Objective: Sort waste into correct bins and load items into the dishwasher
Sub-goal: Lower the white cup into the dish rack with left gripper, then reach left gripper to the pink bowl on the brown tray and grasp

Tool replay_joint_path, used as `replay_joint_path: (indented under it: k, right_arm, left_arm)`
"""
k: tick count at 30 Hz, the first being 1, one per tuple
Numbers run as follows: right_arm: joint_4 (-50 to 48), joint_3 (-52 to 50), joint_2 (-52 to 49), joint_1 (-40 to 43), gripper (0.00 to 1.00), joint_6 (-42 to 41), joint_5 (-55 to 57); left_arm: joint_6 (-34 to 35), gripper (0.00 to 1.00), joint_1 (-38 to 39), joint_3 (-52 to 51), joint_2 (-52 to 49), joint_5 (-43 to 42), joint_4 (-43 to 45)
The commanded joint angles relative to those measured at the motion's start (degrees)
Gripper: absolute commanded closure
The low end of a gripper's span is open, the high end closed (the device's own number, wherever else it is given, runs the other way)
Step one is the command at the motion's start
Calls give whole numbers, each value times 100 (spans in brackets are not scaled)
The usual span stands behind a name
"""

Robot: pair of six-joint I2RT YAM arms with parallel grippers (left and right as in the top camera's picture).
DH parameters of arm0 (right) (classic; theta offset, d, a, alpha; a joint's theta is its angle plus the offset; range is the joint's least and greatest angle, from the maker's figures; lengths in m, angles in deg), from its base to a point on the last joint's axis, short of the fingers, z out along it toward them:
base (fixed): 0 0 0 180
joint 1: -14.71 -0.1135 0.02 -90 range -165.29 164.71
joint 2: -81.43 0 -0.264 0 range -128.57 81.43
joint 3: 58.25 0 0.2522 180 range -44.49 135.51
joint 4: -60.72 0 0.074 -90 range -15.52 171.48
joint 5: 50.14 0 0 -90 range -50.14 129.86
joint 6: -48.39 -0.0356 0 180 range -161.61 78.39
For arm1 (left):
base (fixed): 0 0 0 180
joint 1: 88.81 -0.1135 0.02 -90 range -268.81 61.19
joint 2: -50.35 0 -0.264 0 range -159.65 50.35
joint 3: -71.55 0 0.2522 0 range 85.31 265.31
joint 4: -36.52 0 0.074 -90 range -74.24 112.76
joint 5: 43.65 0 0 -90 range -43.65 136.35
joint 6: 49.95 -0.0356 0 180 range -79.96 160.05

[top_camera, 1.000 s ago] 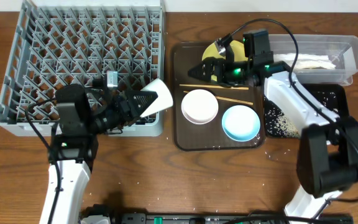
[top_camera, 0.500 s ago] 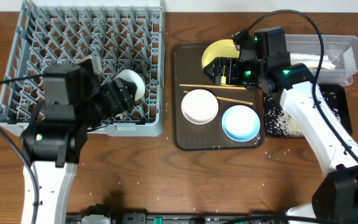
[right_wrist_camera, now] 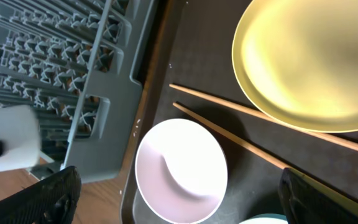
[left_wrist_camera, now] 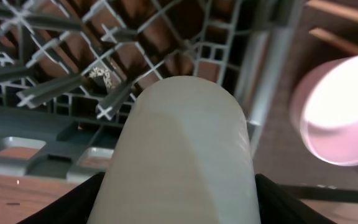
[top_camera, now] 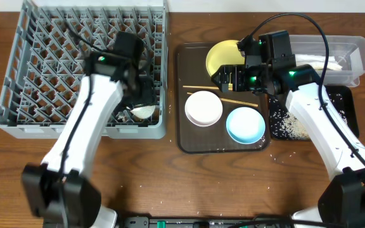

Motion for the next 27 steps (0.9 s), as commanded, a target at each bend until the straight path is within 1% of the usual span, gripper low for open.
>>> replay_joint_path:
  k: [1, 7, 8, 10, 11, 13, 15, 19, 24, 25, 27]
  right_arm:
    - [22, 31, 122, 4, 1, 181, 31]
    - [26, 31, 122, 4, 1, 181, 31]
    - [24, 31, 122, 4, 1, 181, 31]
    - [24, 31, 122, 4, 1, 181, 31]
    - [26, 31, 122, 4, 1, 181, 31]
    - [35, 31, 122, 4, 1, 181, 31]
    - [68, 31, 122, 4, 1, 184, 31]
    - [116, 31, 122, 4, 1, 205, 31]
    - [129, 31, 122, 7, 1, 205, 31]
    - [127, 31, 122, 11, 1, 205, 31]
    - [129, 39, 133, 46, 1, 199, 28]
  left_arm:
    - [-96, 68, 35, 131, -260, 181, -24]
    - [-96, 67, 37, 131, -715, 179, 26]
    - [-96, 63, 37, 131, -758, 179, 26]
    - [-96, 52, 37, 127, -831, 179, 22]
    - [-96, 43, 35, 127, -857, 179, 22]
    - [-96, 28, 37, 127, -874, 179, 20]
    - [-96, 22, 35, 127, -874, 179, 22]
    - [-96, 17, 35, 138, -863, 179, 24]
    - [-101, 16, 37, 326, -678, 177, -96]
    - [-136, 16, 39, 404, -608, 166, -142]
    - [-435, 16, 81, 586, -411, -81, -199]
